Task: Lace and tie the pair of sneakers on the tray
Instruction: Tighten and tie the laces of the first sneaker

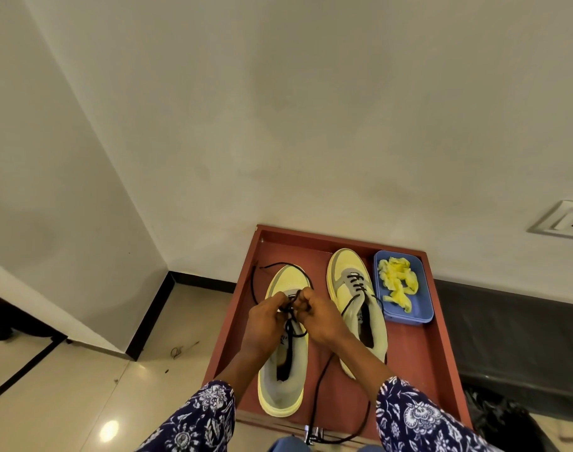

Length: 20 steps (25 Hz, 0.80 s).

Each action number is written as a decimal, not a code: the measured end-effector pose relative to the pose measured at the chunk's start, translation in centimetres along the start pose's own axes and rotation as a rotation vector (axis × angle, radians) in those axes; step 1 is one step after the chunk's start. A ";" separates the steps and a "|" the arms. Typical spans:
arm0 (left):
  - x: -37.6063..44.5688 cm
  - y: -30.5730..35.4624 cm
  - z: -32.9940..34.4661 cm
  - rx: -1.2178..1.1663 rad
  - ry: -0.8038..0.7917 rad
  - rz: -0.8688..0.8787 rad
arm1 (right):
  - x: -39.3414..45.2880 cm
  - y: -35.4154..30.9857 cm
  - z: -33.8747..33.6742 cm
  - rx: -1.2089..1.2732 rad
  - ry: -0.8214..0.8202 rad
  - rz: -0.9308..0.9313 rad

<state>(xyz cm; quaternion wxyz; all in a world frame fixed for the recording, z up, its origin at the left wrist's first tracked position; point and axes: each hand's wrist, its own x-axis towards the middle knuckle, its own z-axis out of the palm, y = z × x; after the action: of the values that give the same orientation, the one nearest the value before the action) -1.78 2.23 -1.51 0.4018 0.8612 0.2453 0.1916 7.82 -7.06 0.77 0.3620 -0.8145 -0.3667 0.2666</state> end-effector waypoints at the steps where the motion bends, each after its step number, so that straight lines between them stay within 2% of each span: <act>1: 0.0 0.1 0.0 -0.011 0.004 0.007 | -0.2 -0.1 -0.1 0.001 0.021 -0.007; 4: 0.0 0.1 0.0 -0.046 -0.004 -0.019 | -0.7 -0.3 -0.3 0.027 0.058 -0.008; 8: -0.1 0.1 0.1 -0.074 -0.026 -0.072 | -0.7 -0.4 -0.4 0.019 0.008 0.017; 14: -0.3 0.9 0.1 -0.195 -0.055 -0.243 | -0.6 -0.2 -0.1 0.082 -0.055 0.114; 17: -0.4 1.1 0.0 -0.177 -0.056 -0.277 | -0.9 -0.7 -0.3 0.123 -0.075 0.149; 20: -0.4 0.8 0.1 -0.186 -0.055 -0.303 | -1.2 -1.5 -0.8 0.024 -0.070 0.100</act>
<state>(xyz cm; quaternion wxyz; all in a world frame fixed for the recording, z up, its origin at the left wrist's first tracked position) -1.80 1.46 -1.01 0.5105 0.7784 0.3425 0.1270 7.09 -7.62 2.58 0.3449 -0.8176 -0.3348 0.3170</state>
